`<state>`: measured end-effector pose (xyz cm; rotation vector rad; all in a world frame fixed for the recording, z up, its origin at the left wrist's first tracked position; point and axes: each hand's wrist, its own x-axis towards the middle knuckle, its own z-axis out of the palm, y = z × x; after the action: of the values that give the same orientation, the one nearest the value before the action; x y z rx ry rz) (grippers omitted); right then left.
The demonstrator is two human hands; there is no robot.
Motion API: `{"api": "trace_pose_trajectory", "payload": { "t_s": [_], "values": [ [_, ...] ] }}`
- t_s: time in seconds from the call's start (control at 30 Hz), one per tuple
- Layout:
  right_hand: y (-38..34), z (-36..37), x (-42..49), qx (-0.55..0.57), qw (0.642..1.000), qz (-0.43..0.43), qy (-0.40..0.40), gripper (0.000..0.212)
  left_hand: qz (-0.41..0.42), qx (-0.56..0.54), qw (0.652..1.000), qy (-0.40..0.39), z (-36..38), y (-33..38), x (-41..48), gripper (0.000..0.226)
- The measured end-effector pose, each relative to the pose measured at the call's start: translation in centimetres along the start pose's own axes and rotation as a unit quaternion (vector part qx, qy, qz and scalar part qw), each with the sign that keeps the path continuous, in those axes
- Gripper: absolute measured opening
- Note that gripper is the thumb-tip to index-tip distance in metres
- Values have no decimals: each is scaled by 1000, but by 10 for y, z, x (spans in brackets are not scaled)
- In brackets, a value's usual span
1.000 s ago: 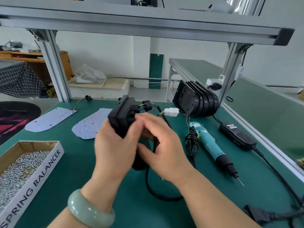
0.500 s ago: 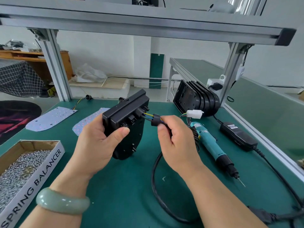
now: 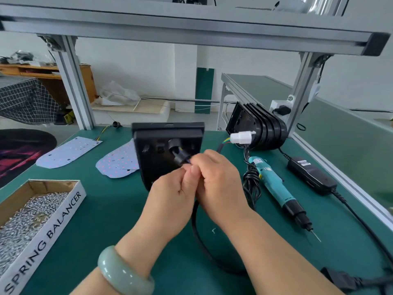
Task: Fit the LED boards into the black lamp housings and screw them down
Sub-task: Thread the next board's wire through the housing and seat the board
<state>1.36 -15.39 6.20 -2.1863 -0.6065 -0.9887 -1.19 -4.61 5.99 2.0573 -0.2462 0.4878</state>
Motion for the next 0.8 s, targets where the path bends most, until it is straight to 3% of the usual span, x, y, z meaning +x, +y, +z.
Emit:
{"api": "trace_pose_trajectory", "payload": {
  "t_s": [0.1, 0.2, 0.27, 0.37, 0.5, 0.57, 0.73, 0.8],
  "values": [
    [-2, -1, 1, -3, 998, -48, -36, 9, -40, -28, 997, 67, 2, 0, 1, 44],
    [-6, -1, -4, 47, 995, -28, -84, 20, -71, -49, 986, 141, 1, 0, 3, 44],
    [-11, 0, -6, 109, 990, -9, -90, 21, -88, -180, 970, 138, -1, 0, 5, 38],
    [-17, 3, -7, 96, 992, -12, -84, 21, -162, -417, 886, 118, -2, 7, 6, 41],
    [-19, 4, -9, 89, 993, -18, -76, 20, -237, -579, 765, 150, -4, 14, 15, 38],
    [-14, 1, -10, 97, 990, -22, -96, 19, -237, -623, 733, 137, -8, 12, 20, 33],
    [-2, -8, -9, 88, 993, -19, -73, 20, -228, -611, 753, 89, -9, 6, 26, 27],
    [1, -8, -9, 63, 995, -11, -74, 29, -217, -578, 784, 71, -6, 4, 25, 28]
  ]
}}
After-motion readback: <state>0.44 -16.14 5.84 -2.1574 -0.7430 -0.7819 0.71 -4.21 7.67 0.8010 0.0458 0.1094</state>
